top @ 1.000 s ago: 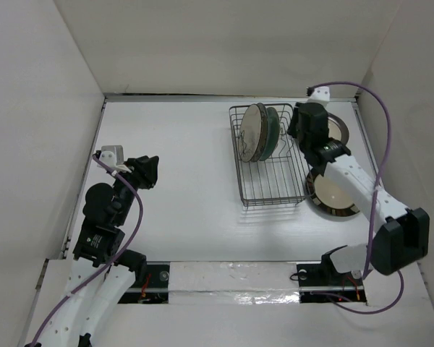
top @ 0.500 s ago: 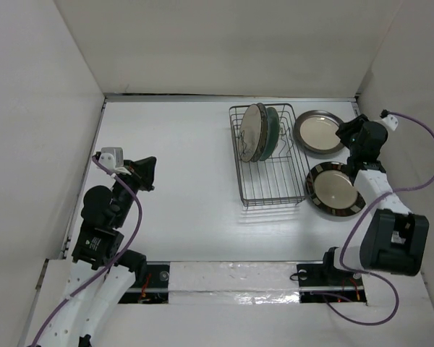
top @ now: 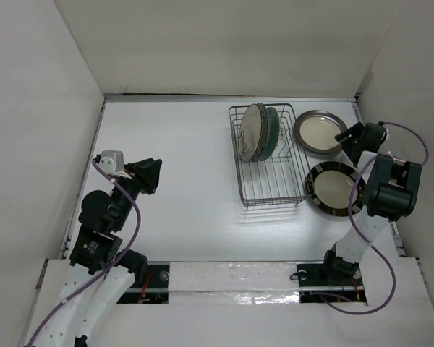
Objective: Load the plates into the dish rack
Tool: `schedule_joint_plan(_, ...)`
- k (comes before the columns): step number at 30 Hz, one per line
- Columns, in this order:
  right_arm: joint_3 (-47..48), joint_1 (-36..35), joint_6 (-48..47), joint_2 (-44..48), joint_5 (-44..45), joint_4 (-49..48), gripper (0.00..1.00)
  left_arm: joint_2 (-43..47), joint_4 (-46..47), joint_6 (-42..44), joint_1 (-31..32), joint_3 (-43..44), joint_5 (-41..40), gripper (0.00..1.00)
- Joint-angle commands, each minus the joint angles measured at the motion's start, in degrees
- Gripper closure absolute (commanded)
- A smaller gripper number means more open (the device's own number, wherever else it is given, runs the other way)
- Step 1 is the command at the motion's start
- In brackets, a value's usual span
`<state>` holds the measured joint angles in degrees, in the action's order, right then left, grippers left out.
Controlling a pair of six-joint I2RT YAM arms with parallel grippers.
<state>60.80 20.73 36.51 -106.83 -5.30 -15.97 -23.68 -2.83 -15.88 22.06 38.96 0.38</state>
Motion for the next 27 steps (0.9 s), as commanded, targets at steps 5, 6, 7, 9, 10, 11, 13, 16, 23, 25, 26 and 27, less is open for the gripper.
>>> schedule_joint_plan(5,4.4,1.1,4.5,-6.3,-8.3,-2.5,0.29,0.7,2.5,0.6,0.3,0.2,0.1,0.73)
schedule_joint_plan(6,5.5,1.6,4.8,-7.6,-9.7,-1.9,0.30,0.7,2.5,0.6,0.3,0.2,0.1,0.73)
schedule_joint_plan(7,6.6,1.6,5.6,-8.9,-10.9,-2.0,0.32,0.7,2.5,0.6,0.3,0.2,0.1,0.73)
schedule_joint_plan(9,7.2,2.1,6.5,-9.6,-12.1,-2.7,0.34,0.3,2.4,0.7,0.3,0.2,0.1,0.73)
schedule_joint_plan(10,8.6,2.1,7.1,-10.2,-12.9,-2.3,0.37,0.4,2.3,0.6,0.3,0.2,-0.9,0.72)
schedule_joint_plan(11,9.6,2.6,7.3,-11.6,-15.0,-1.9,0.38,0.5,2.4,0.6,0.3,0.2,-1.6,0.72)
schedule_joint_plan(13,10.7,3.3,7.4,-12.6,-16.6,-1.2,0.48,0.6,2.4,0.6,0.3,0.2,-2.0,0.72)
schedule_joint_plan(16,10.8,4.5,8.8,-13.8,-19.6,-3.5,0.72,0.3,2.3,0.6,0.3,0.2,-2.3,0.72)
schedule_joint_plan(23,4.3,4.5,10.3,-9.9,-16.2,-11.5,1.00,0.1,2.4,0.6,0.3,0.2,-2.1,0.72)
schedule_joint_plan(25,0.4,3.1,11.0,-6.1,-14.4,-15.1,1.00,0.3,2.5,0.5,0.3,0.1,-2.1,0.72)
schedule_joint_plan(26,-0.3,2.4,10.3,-4.3,-9.9,-15.0,1.00,0.2,2.5,0.5,0.3,0.2,-2.1,0.72)
schedule_joint_plan(27,-0.7,1.4,8.9,-2.5,-6.7,-14.1,1.00,0.0,2.5,0.6,0.3,0.2,-2.1,0.72)
